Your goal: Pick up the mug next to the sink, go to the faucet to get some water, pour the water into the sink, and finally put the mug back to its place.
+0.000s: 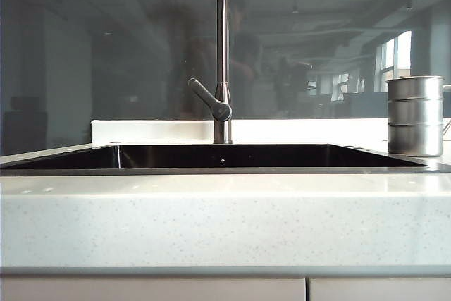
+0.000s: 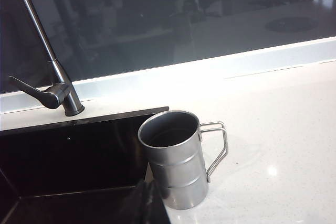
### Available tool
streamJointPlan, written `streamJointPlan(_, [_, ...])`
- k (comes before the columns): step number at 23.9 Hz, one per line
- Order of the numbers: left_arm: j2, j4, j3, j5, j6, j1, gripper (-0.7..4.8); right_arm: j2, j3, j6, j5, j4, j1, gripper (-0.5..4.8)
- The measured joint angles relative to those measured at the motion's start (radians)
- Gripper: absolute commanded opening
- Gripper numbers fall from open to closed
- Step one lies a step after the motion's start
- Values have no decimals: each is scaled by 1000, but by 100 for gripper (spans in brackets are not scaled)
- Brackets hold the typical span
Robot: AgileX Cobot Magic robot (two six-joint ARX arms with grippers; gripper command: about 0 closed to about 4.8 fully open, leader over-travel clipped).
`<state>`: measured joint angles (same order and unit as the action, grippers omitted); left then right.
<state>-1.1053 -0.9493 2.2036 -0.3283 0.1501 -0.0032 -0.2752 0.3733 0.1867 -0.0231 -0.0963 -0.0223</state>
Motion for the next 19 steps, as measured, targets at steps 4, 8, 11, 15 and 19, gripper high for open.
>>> streamJointPlan(4, [18,-6,0,-76,-9,0,-5,0,0,0,0,0,0,-5])
streamJointPlan(8, [28,-7,0,-91,-9,0,-5,0,0,0,0,0,0,-5])
streamJointPlan(11, [25,-9,0,-91,-3,0,-5,0,0,0,0,0,0,-5])
streamJointPlan(15, [24,-31,-2,-91,6,0,-5,0,0,0,0,0,0,-5])
streamJointPlan(19, [14,-69,-10,-27,-13,0,-5,0,0,0,0,0,0,-5])
